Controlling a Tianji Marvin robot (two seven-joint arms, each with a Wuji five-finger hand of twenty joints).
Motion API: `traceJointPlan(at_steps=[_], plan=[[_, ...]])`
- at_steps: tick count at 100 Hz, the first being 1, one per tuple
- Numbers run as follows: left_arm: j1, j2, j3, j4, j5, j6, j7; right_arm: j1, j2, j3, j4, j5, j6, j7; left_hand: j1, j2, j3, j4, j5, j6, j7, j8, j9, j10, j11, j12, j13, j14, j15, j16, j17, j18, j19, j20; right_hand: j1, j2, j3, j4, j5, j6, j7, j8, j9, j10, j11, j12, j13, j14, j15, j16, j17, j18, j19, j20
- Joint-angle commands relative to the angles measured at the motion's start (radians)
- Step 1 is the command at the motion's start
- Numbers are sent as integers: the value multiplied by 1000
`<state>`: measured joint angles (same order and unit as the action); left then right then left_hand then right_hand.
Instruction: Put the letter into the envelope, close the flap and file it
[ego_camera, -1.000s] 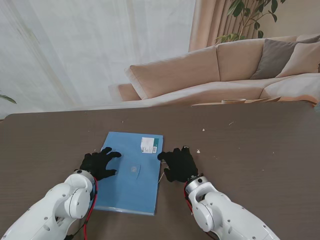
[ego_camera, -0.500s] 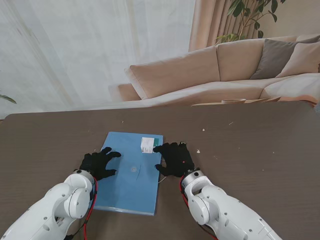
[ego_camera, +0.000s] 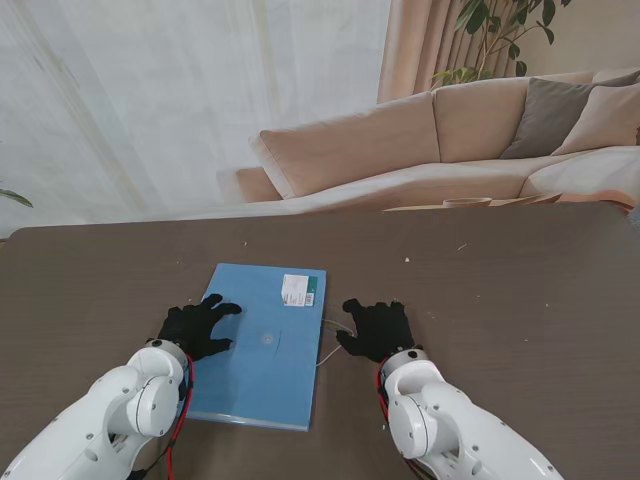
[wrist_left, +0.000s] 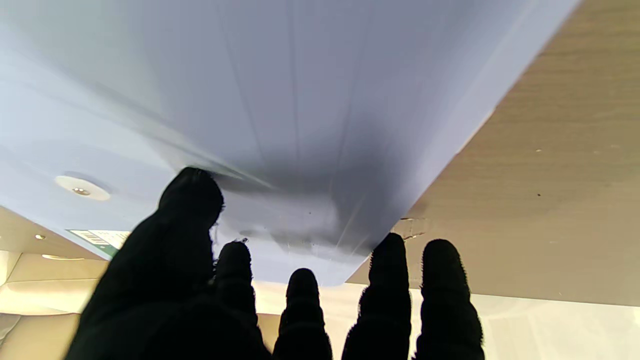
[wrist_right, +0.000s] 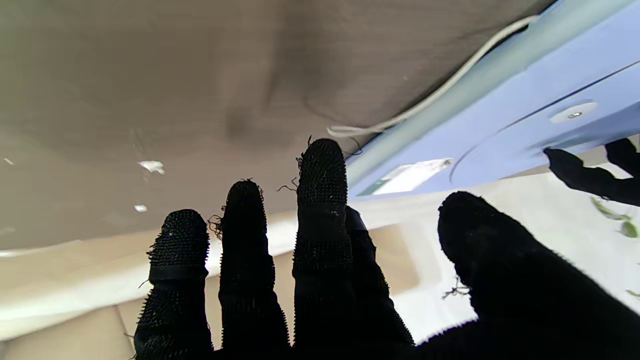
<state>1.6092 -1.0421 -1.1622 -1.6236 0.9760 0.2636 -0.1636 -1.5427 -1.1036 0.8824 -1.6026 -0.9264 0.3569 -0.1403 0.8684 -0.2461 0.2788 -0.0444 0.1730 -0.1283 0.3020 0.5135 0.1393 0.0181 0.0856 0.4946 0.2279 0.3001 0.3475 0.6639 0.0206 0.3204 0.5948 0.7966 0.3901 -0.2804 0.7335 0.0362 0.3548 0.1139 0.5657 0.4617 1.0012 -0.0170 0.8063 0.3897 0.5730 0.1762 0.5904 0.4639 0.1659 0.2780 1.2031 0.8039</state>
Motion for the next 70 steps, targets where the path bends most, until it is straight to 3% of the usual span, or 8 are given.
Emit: traceJointPlan(at_steps=[1, 12, 22, 44, 56, 61, 70], plan=[[10, -5, 1, 1, -2, -5, -20, -22, 0, 2, -5, 28, 7, 32, 41, -16, -6, 8, -36, -5, -12, 10, -24, -22, -24, 14, -18, -40, -11, 13, -8, -3, -11, 8, -33, 26, -18, 28, 29, 40, -6, -41, 59, 9, -12, -18, 46, 13, -33, -40, 4, 22, 18, -9], [10, -5, 1, 2, -5, -7, -18, -31, -6, 9, -2, 91, 5, 37, 42, -15, -8, 8, -36, -6, -11, 9, -24, -22, -24, 14, -19, -41, -12, 13, -8, -4, -13, 8, -36, 40, -9, 32, 42, 87, 5, -106, 124, 68, -105, -65, 106, 9, -122, -119, 18, 34, 4, -36], [9, -5, 1, 2, -7, -7, -18, -25, -15, 8, 17, 162, -31, 32, 43, -14, -10, 8, -37, -7, -11, 8, -24, -23, -25, 14, -19, -43, -13, 13, -8, -5, -15, 8, -34, 69, -7, 25, 9, 106, 14, -173, 111, 110, -237, -113, 91, 10, -182, -178, 3, 36, -7, -63], [7, -5, 2, 3, -7, -7, -17, 3, -27, -13, 57, 243, -95, 26, 46, -13, -12, 9, -36, -10, -12, 6, -24, -22, -25, 13, -19, -43, -15, 13, -7, -3, -17, 9, -40, 146, -71, 6, -109, 97, -1, -262, 28, 100, -450, -182, 1, 6, -229, -203, -52, 24, -40, -88], [7, -5, 1, 3, -6, -6, -16, 7, -33, -17, 68, 261, -112, 13, 47, -13, -13, 9, -37, -12, -13, 5, -24, -22, -25, 12, -19, -43, -16, 13, -7, -3, -19, 10, -51, 164, -114, 18, -195, 78, -38, -322, 20, 102, -628, -257, -51, 10, -236, -205, -79, 16, -59, -91], [7, -5, 0, 3, -6, -6, -16, 7, -34, -17, 71, 269, -126, 8, 48, -13, -14, 10, -37, -12, -14, 4, -24, -22, -25, 12, -19, -43, -16, 13, -7, -3, -19, 11, -48, 169, -130, 22, -229, 30, -49, -343, 27, 95, -719, -299, -70, 13, -239, -207, -88, 14, -66, -91], [7, -5, 0, 4, -6, -7, -15, 5, -36, -16, 73, 282, -149, 3, 48, -13, -15, 10, -38, -12, -16, 4, -24, -22, -25, 12, -19, -44, -16, 13, -8, -3, -21, 11, -35, 186, -165, 29, -263, -54, -141, -388, -70, 70, -755, -307, -125, 19, -249, -211, -115, 6, -91, -92]])
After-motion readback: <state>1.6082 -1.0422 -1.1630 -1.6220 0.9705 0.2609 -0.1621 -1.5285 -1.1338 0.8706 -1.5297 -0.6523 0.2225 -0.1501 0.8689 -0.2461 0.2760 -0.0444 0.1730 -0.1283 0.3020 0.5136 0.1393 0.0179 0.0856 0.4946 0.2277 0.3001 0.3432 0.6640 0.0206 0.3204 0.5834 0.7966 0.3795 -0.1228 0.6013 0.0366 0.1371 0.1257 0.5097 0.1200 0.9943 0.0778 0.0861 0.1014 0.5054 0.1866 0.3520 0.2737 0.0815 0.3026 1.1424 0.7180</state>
